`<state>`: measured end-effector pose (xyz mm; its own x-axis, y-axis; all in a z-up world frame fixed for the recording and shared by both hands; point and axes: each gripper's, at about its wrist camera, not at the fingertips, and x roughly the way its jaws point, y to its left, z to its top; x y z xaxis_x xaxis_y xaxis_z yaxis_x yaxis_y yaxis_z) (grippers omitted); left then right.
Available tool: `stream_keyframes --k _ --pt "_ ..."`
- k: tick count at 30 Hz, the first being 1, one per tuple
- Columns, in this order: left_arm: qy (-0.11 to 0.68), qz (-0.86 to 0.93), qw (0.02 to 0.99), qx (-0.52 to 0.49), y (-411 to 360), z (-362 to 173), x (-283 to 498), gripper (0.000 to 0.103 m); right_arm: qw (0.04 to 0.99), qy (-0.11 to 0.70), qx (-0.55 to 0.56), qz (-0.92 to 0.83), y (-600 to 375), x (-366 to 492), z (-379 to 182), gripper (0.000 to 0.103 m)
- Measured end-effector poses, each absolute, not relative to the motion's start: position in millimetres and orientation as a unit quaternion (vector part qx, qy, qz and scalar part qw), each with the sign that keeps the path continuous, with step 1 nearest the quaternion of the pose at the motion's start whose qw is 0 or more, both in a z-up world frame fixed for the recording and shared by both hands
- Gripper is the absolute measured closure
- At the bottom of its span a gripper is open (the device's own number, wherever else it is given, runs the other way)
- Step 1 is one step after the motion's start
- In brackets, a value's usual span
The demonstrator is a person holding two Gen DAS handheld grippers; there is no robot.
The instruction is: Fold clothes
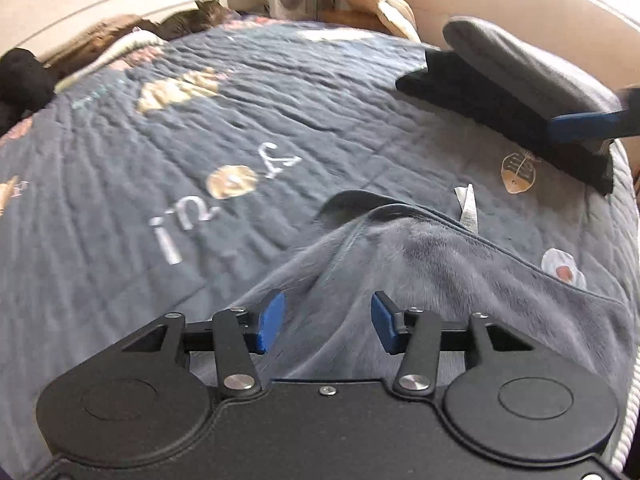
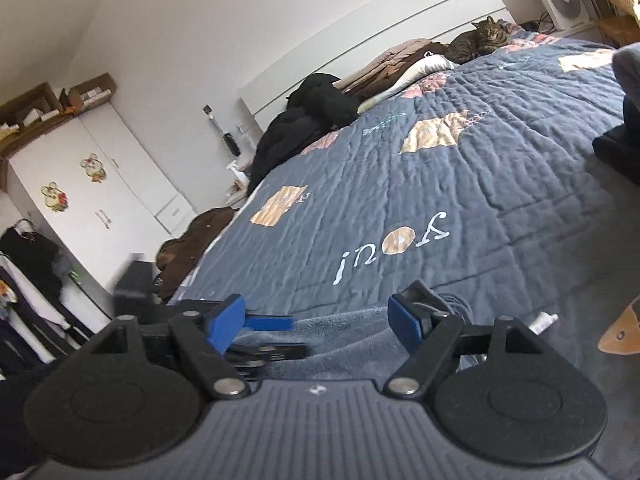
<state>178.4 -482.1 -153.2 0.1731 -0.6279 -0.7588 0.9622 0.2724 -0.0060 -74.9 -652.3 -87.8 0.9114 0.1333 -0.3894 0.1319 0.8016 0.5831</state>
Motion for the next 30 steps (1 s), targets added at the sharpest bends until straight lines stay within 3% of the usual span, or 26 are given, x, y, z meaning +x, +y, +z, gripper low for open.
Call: stream_keyframes --k 5,11,12,13,21,30 --pt "0.354 -0.542 0.719 0.251 -509.1 -172.1 185.9 0.074 0.925 0.196 0.324 -0.010 -668.3 -91.4 -90.1 0.023" --pt "0.375 -0.546 0.696 0.276 -529.4 -185.7 186.5 0.075 0.922 0.193 0.335 -0.021 -680.0 -94.9 -97.9 0.022" --pt "0.368 -0.547 0.696 0.283 -530.2 -185.4 184.3 0.089 0.922 0.192 0.336 -0.021 -681.1 -94.9 -98.5 0.022" --pt "0.363 -0.548 0.700 0.280 -529.5 -180.8 184.8 0.093 0.922 0.190 0.337 -0.021 -682.0 -95.6 -99.2 0.022" --pt "0.305 -0.546 0.736 0.260 -530.8 -140.0 191.3 0.096 0.921 0.184 0.342 -0.027 -684.5 -101.0 -100.7 0.021" --pt "0.299 -0.515 0.750 0.288 -539.7 -150.8 198.4 0.094 0.925 0.188 0.331 -0.023 -677.9 -93.5 -100.9 0.021"
